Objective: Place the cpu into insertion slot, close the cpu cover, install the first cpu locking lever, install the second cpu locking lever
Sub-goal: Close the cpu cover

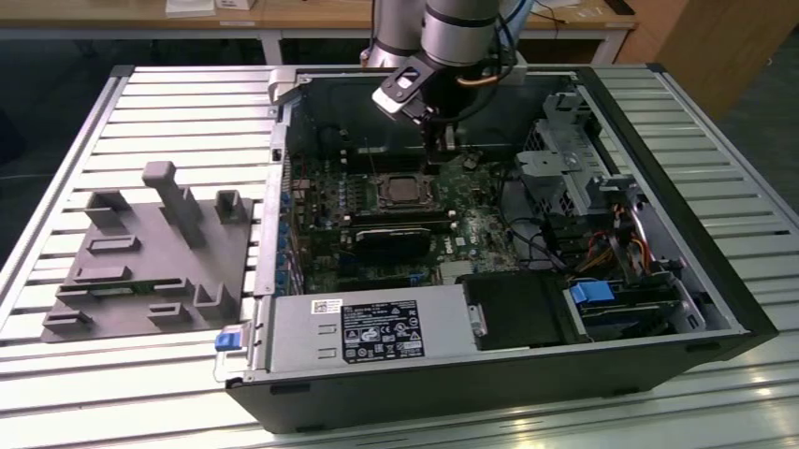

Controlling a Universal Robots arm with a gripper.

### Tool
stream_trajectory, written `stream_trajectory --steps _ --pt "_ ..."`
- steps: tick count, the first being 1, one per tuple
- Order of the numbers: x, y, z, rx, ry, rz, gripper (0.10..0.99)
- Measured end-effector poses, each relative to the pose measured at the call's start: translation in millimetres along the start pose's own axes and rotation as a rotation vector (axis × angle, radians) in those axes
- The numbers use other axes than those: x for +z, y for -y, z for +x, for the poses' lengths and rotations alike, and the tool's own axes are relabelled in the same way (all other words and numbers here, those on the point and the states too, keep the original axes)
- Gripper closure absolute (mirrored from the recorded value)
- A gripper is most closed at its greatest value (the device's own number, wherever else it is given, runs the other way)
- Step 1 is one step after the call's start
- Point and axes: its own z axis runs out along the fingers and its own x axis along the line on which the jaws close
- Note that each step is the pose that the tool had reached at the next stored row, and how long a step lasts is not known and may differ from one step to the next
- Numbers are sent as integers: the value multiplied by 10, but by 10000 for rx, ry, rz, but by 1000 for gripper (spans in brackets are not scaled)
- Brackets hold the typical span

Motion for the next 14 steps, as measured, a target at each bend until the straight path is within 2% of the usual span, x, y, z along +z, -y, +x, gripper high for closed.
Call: stream_trajectory --steps 4,10,14 --pt "6 86 -1 8 -24 -174 984" --pt "26 225 -8 9 -68 -255 984" --pt "53 300 -16 12 -174 -340 984"
